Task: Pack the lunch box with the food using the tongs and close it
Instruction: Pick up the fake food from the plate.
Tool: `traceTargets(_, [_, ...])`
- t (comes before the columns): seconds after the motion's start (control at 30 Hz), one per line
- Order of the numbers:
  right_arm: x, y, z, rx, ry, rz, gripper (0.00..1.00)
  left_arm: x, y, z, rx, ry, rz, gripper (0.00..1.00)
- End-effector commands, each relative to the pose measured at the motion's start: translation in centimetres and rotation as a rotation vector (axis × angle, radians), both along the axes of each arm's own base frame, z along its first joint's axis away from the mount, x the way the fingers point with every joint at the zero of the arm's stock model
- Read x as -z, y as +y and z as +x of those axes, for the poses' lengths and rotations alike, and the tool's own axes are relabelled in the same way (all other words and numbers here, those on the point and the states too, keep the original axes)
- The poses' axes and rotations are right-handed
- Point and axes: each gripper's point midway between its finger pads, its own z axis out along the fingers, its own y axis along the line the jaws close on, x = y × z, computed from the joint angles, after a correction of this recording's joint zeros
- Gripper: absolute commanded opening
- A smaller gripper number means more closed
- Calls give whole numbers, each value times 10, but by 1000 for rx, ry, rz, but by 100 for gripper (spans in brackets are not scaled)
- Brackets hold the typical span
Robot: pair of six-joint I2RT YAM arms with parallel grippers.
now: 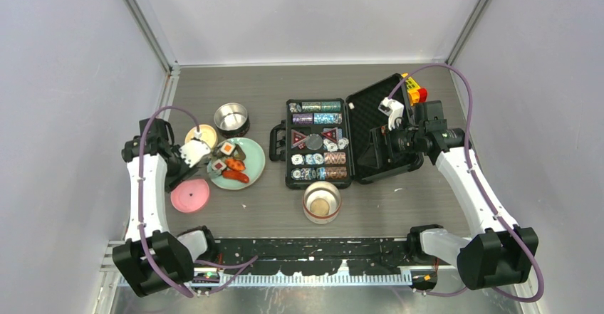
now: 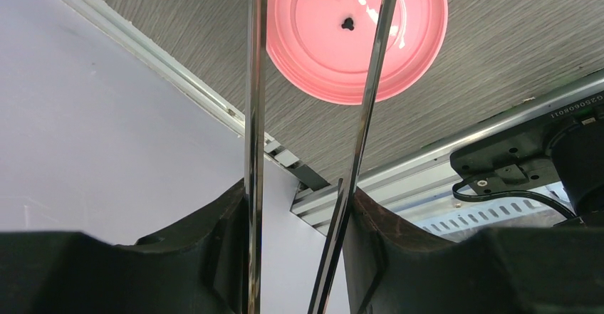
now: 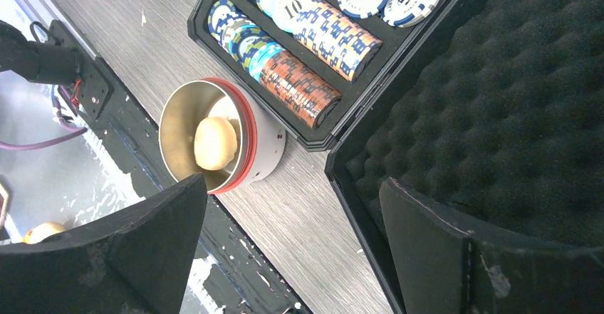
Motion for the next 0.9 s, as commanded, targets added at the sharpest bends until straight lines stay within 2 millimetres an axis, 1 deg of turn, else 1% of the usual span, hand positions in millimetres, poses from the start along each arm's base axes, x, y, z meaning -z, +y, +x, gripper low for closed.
traceTargets(0.0, [-9, 1, 5, -16, -41, 10, 95, 3, -3, 9, 16, -21, 14, 46])
traceTargets(0.17, [-8, 1, 6, -15, -41, 7, 95, 5, -2, 17, 3, -30, 38, 46])
traceTargets(0.33, [-7, 1, 5, -19, -39, 5, 95, 1, 2, 28, -35, -61, 54, 44])
traceTargets(0.5, [-6, 1, 6, -19, -37, 5, 95, -1, 7, 35, -51, -77, 71, 43])
traceTargets(0.63, [-7, 1, 6, -19, -37, 5, 95, 0, 1, 35, -41, -64, 54, 43])
traceTargets(0.77, [-6, 1, 6, -19, -34, 6, 95, 6, -8, 35, -6, -44, 56, 44])
traceTargets(0.87, [-6, 1, 6, -19, -33, 6, 95, 10, -12, 37, 3, -34, 60, 45])
